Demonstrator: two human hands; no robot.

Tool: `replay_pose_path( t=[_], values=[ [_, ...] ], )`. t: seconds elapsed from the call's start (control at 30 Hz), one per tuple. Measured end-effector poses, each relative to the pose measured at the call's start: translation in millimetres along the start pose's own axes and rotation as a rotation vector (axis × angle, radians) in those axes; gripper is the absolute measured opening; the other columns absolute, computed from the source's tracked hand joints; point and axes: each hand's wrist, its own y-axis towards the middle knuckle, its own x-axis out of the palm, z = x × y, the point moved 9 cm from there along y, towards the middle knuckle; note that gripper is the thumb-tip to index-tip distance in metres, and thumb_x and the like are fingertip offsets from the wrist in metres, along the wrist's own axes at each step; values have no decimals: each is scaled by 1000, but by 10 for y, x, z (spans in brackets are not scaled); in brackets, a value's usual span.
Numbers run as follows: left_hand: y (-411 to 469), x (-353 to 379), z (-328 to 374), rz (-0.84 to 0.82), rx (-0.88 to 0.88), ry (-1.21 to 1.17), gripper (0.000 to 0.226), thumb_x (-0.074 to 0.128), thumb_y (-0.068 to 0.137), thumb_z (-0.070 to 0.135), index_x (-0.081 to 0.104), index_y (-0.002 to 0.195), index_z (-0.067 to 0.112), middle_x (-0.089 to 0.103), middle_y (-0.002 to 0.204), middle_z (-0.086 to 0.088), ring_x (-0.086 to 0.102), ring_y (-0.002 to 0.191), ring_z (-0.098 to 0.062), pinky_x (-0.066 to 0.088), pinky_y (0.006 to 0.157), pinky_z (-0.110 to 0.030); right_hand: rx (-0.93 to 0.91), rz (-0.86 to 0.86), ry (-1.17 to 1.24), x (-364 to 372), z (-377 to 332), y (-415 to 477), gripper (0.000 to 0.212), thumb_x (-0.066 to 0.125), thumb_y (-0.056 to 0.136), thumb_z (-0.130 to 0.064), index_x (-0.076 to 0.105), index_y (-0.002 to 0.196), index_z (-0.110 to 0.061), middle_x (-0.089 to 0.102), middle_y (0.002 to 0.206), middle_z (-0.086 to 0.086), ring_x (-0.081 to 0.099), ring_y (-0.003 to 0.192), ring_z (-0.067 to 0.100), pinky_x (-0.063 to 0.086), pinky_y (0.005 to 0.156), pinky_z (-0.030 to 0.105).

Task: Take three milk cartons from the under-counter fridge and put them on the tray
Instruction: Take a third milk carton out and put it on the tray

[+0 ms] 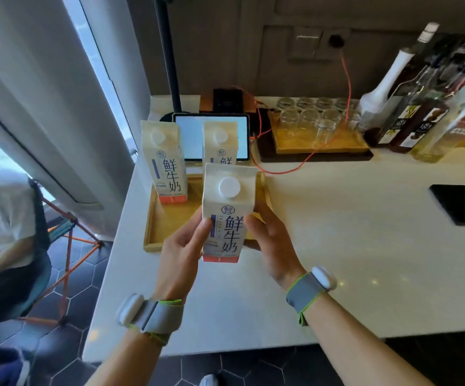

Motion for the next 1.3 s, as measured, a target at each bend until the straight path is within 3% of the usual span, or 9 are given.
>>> replay_pose_path(
  t=[0.17,0.4,0.5,0.6,0.73,0.87,1.03,1.17,1.3],
  values=[
    [386,-267,-87,49,-18,-47,62,60,71,80,67,122,47,73,120,15,67,108,3,53,65,-10,13,33,-20,240,28,424,84,57,74,-61,47,147,-22,59,138,11,59,127,27,49,103,57],
    [712,-484,-144,28,-11,-116,58,61,77,72,67,126,41,70,128,9,65,111,4,52,65,-8,9,20,-7,534,144,820,76,57,79,-58,47,146,-23,62,132,12,61,124,26,52,101,57],
    [748,-557,-235,34,-23,-117,62,62,73,75,66,126,43,69,129,10,63,113,7,54,70,-9,-17,23,-28,580,201,873,72,56,82,-56,49,143,-20,65,130,11,63,121,21,56,98,47],
    [753,-582,-361,27,-40,-118,62,62,76,73,63,130,42,67,132,10,60,123,-4,51,84,-22,-29,18,-16,606,285,893,74,56,82,-54,47,145,-16,63,134,10,62,123,17,57,96,36],
    [761,-572,-454,39,-58,-129,62,64,78,67,63,132,36,69,130,7,61,123,-7,51,88,-28,-47,27,-32,584,343,908,71,53,84,-53,47,144,-15,64,130,-1,64,115,0,55,84,17],
    [782,-590,-484,47,-54,-119,67,66,74,71,63,132,37,68,131,8,61,123,-6,53,88,-25,-42,18,-53,578,376,927,59,53,83,-56,48,137,-32,63,130,-4,64,116,1,59,88,26],
    [749,-582,-520,61,-50,-129,72,69,69,74,64,131,37,69,130,8,64,116,-1,56,74,-12,-45,6,-60,574,392,898,53,55,84,-56,46,134,-41,61,130,-13,61,119,1,58,92,28],
    [731,-577,-524,62,-41,-129,72,69,69,75,63,131,38,68,131,8,64,116,-1,56,74,-12,-42,-1,-67,567,413,863,75,57,76,-79,43,138,-39,58,134,-10,59,123,4,58,96,34],
    [715,-555,-503,49,-26,-108,66,65,73,73,60,132,44,64,136,8,61,124,-7,56,83,-18,-29,-18,-93,565,438,839,66,54,84,-62,43,142,-34,59,132,-15,60,123,4,57,99,38]
  ],
)
